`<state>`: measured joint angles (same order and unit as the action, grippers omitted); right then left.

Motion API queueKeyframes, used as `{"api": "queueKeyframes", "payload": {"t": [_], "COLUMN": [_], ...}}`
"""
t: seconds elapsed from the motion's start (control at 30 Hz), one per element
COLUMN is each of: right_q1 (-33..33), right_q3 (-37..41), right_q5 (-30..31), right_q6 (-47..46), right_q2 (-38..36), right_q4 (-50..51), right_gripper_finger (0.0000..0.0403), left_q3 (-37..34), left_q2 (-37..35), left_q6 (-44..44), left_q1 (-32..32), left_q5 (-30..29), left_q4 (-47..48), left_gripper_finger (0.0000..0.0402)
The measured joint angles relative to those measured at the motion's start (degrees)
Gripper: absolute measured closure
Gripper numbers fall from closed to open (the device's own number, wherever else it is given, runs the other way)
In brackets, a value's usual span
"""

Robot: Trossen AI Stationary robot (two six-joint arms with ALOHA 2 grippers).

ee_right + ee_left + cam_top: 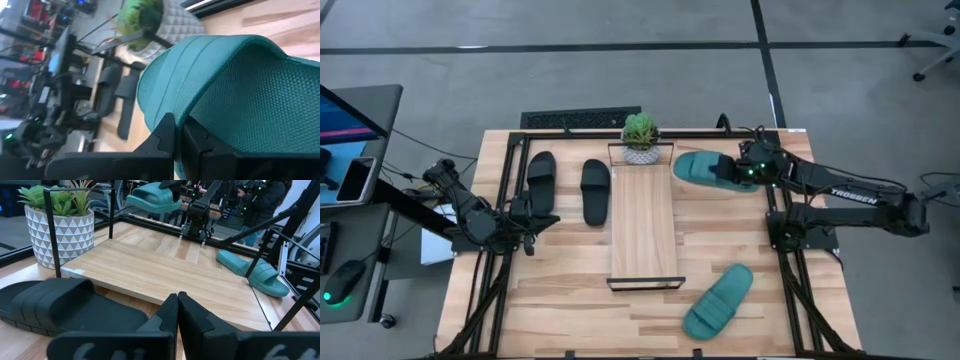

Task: Pick and place slides into the shelf
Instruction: Put the top green slide on the shelf

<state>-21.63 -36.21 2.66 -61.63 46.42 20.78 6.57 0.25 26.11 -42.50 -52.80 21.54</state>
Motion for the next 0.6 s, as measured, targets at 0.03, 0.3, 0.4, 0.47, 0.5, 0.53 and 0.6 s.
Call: {"api": "queueKeyframes", "payload": {"t": [0.03,0.3,0.4,0.47,0.5,0.53,0.6], "right_q1": [0.35,3.0,3.26,3.23,3.16,3.03,2.67], "right_q3": [0.0,0.0,0.0,0.0,0.0,0.0,0.0], "right_q5": [-0.62,-4.45,-5.61,-6.38,-6.83,-7.35,-8.59], "right_q6": [-0.06,-0.92,-0.94,-0.94,-0.94,-0.93,-0.94], "right_q2": [0.48,6.66,9.51,11.16,12.07,12.88,14.44], "right_q4": [-0.9,-10.53,-13.96,-16.26,-17.61,-18.56,-20.46], "right_gripper_finger": [0.0403,0.0403,0.0403,0.0403,0.0403,0.0403,0.0403], "left_q3": [0.0,0.0,0.0,0.0,0.0,0.0,0.0], "left_q2": [0.0,0.0,0.0,0.01,0.0,0.0,0.0], "left_q6": [0.0,0.0,0.0,0.0,0.0,0.0,0.0], "left_q1": [0.0,-0.02,0.0,-0.01,-0.01,0.0,0.0], "left_q5": [0.0,0.01,0.0,0.02,0.02,0.02,0.02], "left_q4": [0.0,0.0,0.0,0.0,0.0,0.0,0.0], "left_gripper_finger": [0.0401,0.0401,0.0401,0.0401,0.0401,0.0401,0.0401]}}
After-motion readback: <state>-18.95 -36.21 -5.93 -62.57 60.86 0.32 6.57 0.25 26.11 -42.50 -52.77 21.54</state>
